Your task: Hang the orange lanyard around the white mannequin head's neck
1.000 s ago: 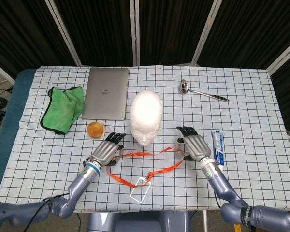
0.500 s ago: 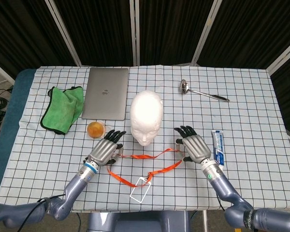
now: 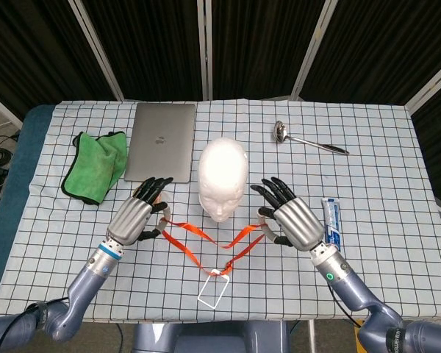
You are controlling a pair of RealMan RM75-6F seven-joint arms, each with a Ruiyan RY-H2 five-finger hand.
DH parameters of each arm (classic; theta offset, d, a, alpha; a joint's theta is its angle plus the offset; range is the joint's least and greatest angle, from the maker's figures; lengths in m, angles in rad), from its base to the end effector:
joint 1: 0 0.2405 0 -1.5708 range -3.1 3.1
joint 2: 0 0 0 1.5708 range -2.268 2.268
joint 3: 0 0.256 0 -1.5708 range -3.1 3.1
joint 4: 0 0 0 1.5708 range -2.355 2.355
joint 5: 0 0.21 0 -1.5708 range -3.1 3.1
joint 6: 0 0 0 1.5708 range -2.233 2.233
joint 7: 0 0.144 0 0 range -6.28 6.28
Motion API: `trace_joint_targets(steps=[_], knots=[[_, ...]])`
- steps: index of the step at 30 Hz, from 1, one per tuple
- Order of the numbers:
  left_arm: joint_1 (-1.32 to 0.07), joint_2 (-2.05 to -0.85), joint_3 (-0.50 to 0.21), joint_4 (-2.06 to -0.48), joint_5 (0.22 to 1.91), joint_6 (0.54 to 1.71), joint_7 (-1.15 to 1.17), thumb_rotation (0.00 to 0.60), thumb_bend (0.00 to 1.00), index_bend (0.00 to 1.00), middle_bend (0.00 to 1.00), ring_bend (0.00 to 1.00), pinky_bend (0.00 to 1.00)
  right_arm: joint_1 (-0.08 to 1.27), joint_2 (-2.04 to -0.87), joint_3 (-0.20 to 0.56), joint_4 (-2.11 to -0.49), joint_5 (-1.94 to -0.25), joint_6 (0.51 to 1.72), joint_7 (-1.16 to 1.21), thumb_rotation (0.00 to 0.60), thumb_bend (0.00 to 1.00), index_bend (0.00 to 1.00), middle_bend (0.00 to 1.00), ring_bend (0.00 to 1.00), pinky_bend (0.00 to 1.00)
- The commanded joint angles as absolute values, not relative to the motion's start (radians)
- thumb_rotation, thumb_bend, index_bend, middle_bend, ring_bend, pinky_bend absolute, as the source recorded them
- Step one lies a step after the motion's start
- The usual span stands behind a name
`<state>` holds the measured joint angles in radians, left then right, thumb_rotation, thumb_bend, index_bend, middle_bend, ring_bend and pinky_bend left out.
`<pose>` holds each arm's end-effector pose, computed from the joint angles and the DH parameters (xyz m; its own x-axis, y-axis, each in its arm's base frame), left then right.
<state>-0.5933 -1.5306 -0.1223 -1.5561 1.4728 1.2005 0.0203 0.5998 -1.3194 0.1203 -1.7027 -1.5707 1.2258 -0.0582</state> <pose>-0.1423 0.2944 0.0080 0.1684 0.1827 0.9686 0.8763 -0.4777 -0.0622 -0.1331 -0.2913 0.0649 0.2726 -0.0831 0.9585 -0.7960 -0.5791 0.1762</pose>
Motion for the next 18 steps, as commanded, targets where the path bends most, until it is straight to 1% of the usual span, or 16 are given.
trace_joint_targets(steps=[1, 7, 11, 18], knots=[[-0.586, -1.473, -0.166, -1.632, 1.434, 1.199, -0.027, 0.600, 0.49, 0.70, 0.00, 0.00, 0.00, 0.602, -1.300, 0.151, -1.747, -1.572, 1.246, -0.059, 0.600, 0.45, 0.72, 0.12, 0.00, 0.00], [-0.619, -1.409, -0.249, -1.728, 1.307, 1.126, -0.056, 0.600, 0.49, 0.70, 0.00, 0.00, 0.00, 0.616, -1.292, 0.220, -1.823, -1.493, 1.243, -0.073, 0.600, 0.45, 0.72, 0.12, 0.00, 0.00], [-0.647, -1.396, -0.293, -1.759, 1.251, 1.105, -0.022, 0.600, 0.49, 0.70, 0.00, 0.00, 0.00, 0.635, -1.293, 0.269, -1.846, -1.419, 1.226, -0.098, 0.600, 0.45, 0.72, 0.12, 0.00, 0.00], [-0.692, -1.368, -0.365, -1.798, 1.130, 1.075, 0.040, 0.600, 0.49, 0.71, 0.00, 0.00, 0.00, 0.663, -1.285, 0.334, -1.856, -1.324, 1.209, -0.146, 0.600, 0.45, 0.72, 0.12, 0.00, 0.00]])
